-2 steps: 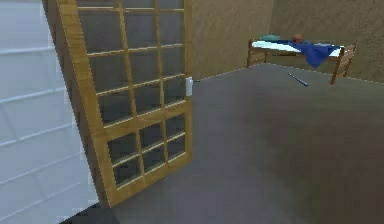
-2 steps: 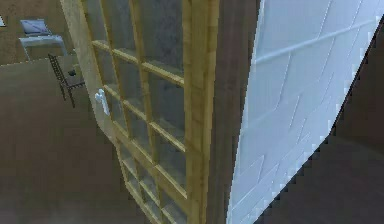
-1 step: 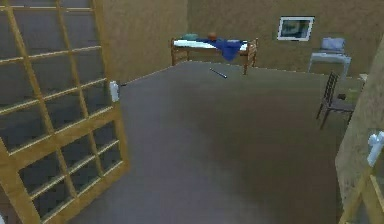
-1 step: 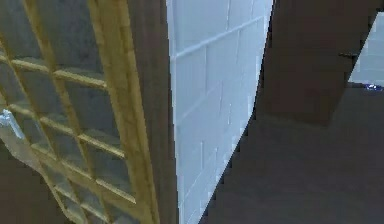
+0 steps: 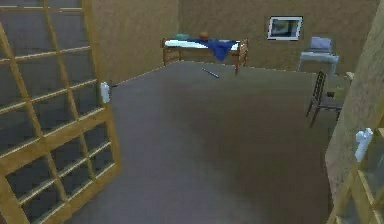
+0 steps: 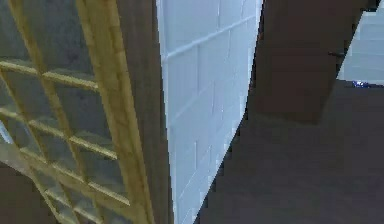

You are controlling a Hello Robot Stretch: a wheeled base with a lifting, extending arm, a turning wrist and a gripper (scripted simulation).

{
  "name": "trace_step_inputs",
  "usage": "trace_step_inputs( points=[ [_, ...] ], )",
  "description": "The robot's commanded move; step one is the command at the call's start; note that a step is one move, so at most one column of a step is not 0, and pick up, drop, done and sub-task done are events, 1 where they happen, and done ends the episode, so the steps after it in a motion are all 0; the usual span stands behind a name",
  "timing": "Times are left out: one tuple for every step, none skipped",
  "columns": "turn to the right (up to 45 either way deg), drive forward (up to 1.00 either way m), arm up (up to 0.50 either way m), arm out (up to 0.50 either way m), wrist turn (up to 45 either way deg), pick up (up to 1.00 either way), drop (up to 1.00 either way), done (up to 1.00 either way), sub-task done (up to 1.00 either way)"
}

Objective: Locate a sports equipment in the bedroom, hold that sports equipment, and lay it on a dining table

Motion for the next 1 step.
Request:
trace_step_inputs(
  points=[
    [-45.0,0.0,0.0,0.0,0.0,0.0,0.0,0.0,0.0]
  ],
)
